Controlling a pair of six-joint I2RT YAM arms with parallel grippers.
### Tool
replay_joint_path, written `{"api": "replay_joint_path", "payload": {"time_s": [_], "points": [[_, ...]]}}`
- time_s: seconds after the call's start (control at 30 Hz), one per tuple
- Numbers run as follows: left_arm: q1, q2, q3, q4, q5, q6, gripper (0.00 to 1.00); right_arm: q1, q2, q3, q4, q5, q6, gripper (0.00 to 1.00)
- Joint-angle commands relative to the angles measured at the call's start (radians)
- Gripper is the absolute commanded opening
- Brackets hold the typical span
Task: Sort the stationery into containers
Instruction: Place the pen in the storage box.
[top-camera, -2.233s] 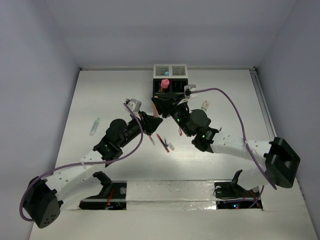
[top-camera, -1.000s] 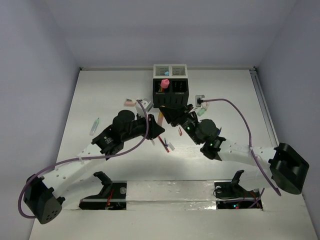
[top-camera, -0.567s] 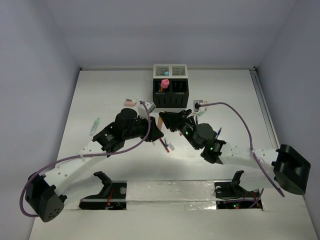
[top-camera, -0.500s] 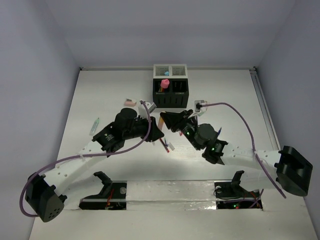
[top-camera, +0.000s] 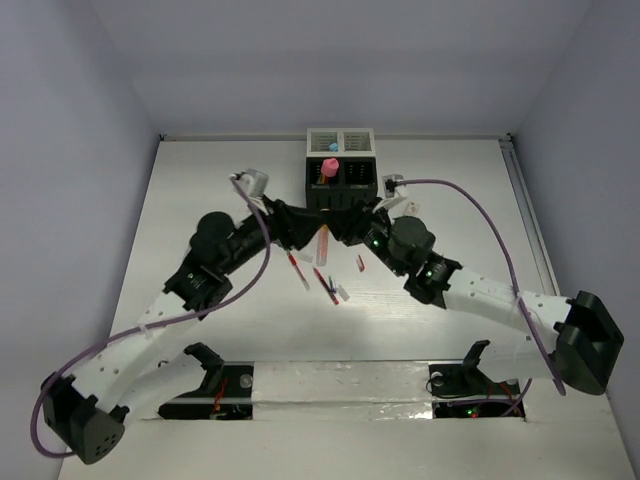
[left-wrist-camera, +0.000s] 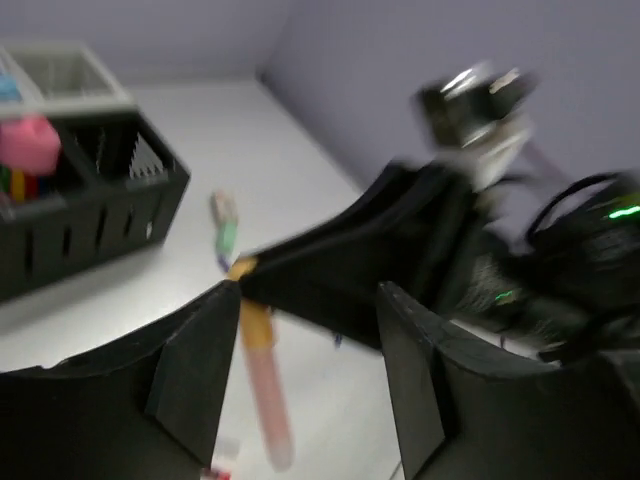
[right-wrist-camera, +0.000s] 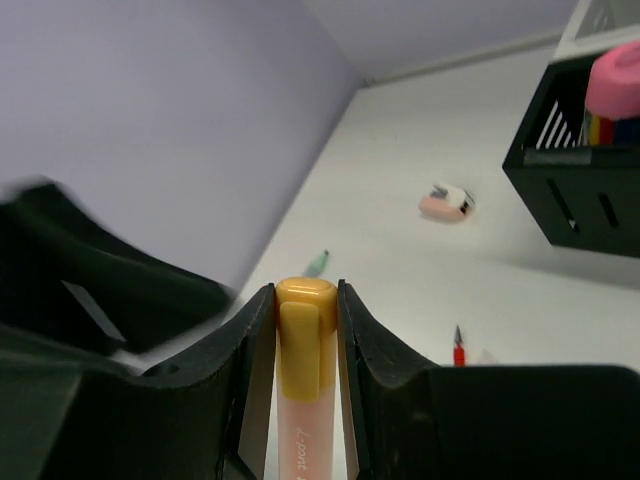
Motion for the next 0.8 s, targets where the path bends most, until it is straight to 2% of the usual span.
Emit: {"api": "replay_joint_path", "payload": {"time_s": [0.0, 0.03, 0.07, 0.13, 0.17, 0.3, 0.5, 0.57, 0.6, 0.73, 0.77], "points": [[0.019, -0.132, -0.003, 0.236, -0.105, -0.035, 0.54, -0.079, 0.077, 0.088, -0.124, -0.098, -0.022, 0.0], [0.019, -0.147, -0.014, 0.193, -0.113, -0.028, 0.59, -0.09, 0.089, 0.126, -0.089, -0.083, -0.031, 0.0], [0.019, -0.164, -0.021, 0.176, -0.122, -0.023, 0.68, -0.103, 0.105, 0.15, -0.078, -0.071, -0.042, 0.0], [0.019, -0.219, -0.032, 0.138, -0.157, -0.014, 0.76, -0.157, 0.166, 0.202, -0.065, -0.079, -0.051, 0.0], [0.019, -0.236, -0.034, 0.101, -0.165, -0.006, 0.99, -0.171, 0.189, 0.246, -0.035, -0.074, -0.053, 0.0], [0.019, -0.316, -0.002, -0.022, -0.254, 0.041, 0.99, -0.254, 0.335, 0.383, 0.019, -0.092, -0.075, 0.0], [0.019, -0.363, 0.069, -0.209, -0.34, 0.136, 0.99, -0.329, 0.629, 0.631, 0.111, -0.007, -0.166, 0.0], [0.019, -0.38, 0.072, -0.259, -0.413, 0.179, 0.99, -0.343, 0.75, 0.798, 0.128, 0.041, -0.218, 0.0], [0.019, -0.383, 0.072, -0.27, -0.414, 0.19, 0.99, -0.343, 0.786, 0.799, 0.132, 0.041, -0.234, 0.0], [0.019, -0.405, 0.054, -0.275, -0.467, 0.212, 0.99, -0.364, 0.943, 0.993, 0.159, 0.07, -0.281, 0.0], [0.019, -0.408, 0.052, -0.272, -0.469, 0.216, 0.99, -0.364, 0.976, 1.086, 0.146, 0.076, -0.302, 0.0]]}}
